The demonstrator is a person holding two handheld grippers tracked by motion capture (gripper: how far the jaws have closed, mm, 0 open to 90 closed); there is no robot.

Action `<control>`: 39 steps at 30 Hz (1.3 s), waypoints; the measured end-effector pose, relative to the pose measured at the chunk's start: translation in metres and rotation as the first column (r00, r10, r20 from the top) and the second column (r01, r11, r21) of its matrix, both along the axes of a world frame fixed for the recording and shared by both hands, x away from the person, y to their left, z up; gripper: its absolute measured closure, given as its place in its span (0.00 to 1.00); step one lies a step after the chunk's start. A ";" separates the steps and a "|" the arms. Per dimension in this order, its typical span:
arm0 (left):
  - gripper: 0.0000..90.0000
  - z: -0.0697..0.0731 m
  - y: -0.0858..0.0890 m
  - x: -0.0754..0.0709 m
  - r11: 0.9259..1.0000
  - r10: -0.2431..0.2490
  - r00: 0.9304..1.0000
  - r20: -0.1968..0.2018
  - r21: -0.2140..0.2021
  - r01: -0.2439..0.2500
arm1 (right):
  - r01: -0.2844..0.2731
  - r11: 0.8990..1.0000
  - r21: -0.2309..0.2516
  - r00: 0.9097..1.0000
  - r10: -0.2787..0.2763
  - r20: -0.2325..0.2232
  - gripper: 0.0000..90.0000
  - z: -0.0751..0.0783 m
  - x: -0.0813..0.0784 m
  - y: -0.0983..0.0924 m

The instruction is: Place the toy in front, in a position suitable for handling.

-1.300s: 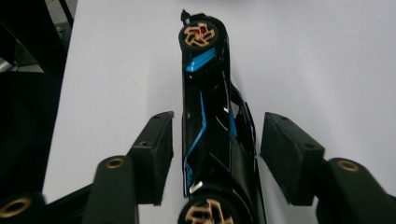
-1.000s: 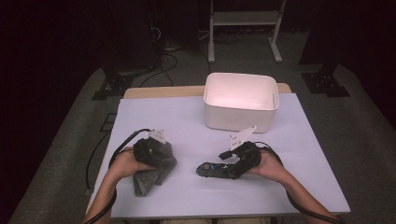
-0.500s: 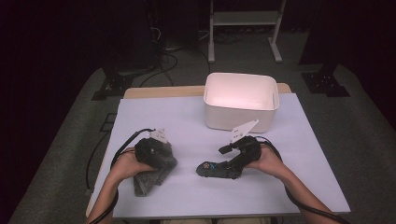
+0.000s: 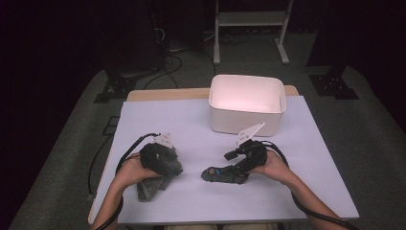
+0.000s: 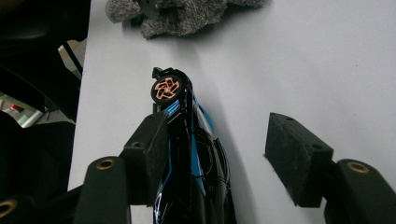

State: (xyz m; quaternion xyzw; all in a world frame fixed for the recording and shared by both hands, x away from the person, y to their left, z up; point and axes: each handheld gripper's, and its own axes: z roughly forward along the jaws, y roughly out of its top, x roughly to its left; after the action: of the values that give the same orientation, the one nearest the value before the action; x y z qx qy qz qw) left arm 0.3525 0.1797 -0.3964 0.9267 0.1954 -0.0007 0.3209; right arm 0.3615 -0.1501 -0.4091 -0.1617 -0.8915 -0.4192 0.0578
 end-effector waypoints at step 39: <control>0.31 -0.007 -0.002 -0.009 1.000 0.009 1.000 -0.028 -0.004 -0.009 | -0.069 0.995 -0.067 0.973 0.082 0.216 0.25 -0.032 -0.073 0.011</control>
State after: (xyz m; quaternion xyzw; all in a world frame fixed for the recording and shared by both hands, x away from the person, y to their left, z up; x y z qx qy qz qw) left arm 0.3430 0.1782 -0.4030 0.9252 0.2041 -0.0126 0.3198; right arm 0.2885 -0.1390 -0.4413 -0.0822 -0.9100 -0.4053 -0.0295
